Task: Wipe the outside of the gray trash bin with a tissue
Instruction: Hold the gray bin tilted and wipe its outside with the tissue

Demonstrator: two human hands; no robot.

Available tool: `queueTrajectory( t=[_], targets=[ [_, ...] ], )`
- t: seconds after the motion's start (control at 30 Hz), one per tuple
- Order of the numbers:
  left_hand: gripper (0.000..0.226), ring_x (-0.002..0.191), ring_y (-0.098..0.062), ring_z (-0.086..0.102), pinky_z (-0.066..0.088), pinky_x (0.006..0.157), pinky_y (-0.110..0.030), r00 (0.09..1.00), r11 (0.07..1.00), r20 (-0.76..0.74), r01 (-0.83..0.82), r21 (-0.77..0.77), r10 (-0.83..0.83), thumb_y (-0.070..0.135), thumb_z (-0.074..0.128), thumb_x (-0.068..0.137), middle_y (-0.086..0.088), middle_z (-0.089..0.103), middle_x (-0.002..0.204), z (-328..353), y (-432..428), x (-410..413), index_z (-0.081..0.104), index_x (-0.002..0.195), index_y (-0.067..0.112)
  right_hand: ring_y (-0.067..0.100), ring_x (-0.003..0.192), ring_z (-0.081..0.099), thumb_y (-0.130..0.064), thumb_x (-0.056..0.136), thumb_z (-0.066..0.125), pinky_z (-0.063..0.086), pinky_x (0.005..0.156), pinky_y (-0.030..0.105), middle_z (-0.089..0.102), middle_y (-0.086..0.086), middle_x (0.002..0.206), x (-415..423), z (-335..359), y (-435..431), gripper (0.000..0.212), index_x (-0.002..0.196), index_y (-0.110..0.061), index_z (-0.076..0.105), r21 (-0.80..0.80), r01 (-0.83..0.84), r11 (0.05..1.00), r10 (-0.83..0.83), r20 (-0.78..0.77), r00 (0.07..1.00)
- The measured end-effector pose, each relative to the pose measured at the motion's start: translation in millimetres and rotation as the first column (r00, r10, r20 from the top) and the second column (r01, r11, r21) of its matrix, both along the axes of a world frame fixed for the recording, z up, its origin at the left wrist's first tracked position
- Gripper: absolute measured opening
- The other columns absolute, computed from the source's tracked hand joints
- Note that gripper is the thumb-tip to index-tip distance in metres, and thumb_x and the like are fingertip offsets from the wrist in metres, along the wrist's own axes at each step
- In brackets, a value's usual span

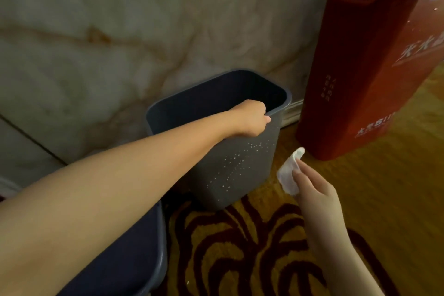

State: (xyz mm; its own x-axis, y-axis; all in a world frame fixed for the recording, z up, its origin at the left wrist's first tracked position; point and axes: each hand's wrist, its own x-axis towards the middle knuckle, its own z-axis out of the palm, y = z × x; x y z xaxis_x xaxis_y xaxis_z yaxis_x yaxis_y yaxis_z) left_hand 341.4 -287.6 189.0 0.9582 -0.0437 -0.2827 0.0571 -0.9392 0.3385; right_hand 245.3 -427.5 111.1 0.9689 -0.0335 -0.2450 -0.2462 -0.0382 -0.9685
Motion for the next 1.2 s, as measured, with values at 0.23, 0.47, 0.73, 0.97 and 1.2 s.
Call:
queueTrajectory(
  t=[0.23,0.47,0.73,0.97,1.2],
  targets=[
    [0.041,0.055,-0.013,0.031,0.026,0.051,-0.024,0.95,0.97,0.287,-0.054,-0.237,0.123,0.025,0.042,0.094,-0.002,0.033,0.056,31.2,30.7,-14.8,0.033,0.055,0.015,-0.008,0.108,0.034,-0.013,0.097,0.037,0.024,0.092,0.002,0.039,0.015,0.143,28.1,33.3,54.2,0.038,0.133,-0.002,0.038,-0.328,-0.062,0.943,0.243,0.547,0.801],
    [0.032,0.079,-0.023,0.061,0.051,0.086,-0.041,0.876,0.601,0.096,-0.241,-0.762,0.472,0.021,0.04,0.096,-0.016,0.064,0.083,25.3,59.6,-34.7,0.063,0.085,0.0,0.033,0.11,0.043,-0.003,0.092,0.046,0.035,0.092,0.041,0.049,0.01,0.136,45.7,48.2,80.6,0.039,0.131,-0.007,0.045,-0.575,0.141,0.806,0.376,0.681,0.629],
    [0.032,0.086,-0.023,0.061,0.049,0.089,-0.04,0.81,0.483,0.1,-0.241,-0.842,0.578,0.021,0.04,0.096,-0.015,0.066,0.09,22.7,74.5,-49.6,0.065,0.078,0.013,0.018,0.144,-0.002,-0.021,0.099,0.031,0.0,0.116,0.032,0.007,0.003,0.157,55.1,48.9,109.0,0.051,0.146,-0.014,0.01,-0.716,0.002,0.698,0.602,0.589,0.54],
    [0.012,0.084,-0.022,0.038,0.03,0.076,-0.034,0.795,0.545,0.091,-0.323,-0.773,0.6,0.026,0.041,0.094,-0.01,0.041,0.092,-11.5,79.8,-54.3,0.045,0.091,0.015,0.002,0.137,-0.008,-0.032,0.099,0.019,-0.001,0.116,0.031,-0.003,-0.009,0.153,54.7,-3.5,85.4,0.05,0.146,-0.019,0.006,-0.699,-0.114,0.706,0.564,0.458,0.687],
    [0.014,0.086,-0.018,0.034,0.024,0.077,-0.03,0.819,0.606,0.102,-0.327,-0.725,0.564,0.027,0.038,0.095,-0.009,0.037,0.091,-16.2,87.3,-43.3,0.042,0.088,0.016,0.003,0.139,-0.008,-0.036,0.099,0.01,-0.001,0.117,0.031,-0.003,-0.003,0.157,64.5,-55.2,42.2,0.048,0.145,-0.024,0.002,-0.639,-0.128,0.758,0.389,0.287,0.875]
  ],
)
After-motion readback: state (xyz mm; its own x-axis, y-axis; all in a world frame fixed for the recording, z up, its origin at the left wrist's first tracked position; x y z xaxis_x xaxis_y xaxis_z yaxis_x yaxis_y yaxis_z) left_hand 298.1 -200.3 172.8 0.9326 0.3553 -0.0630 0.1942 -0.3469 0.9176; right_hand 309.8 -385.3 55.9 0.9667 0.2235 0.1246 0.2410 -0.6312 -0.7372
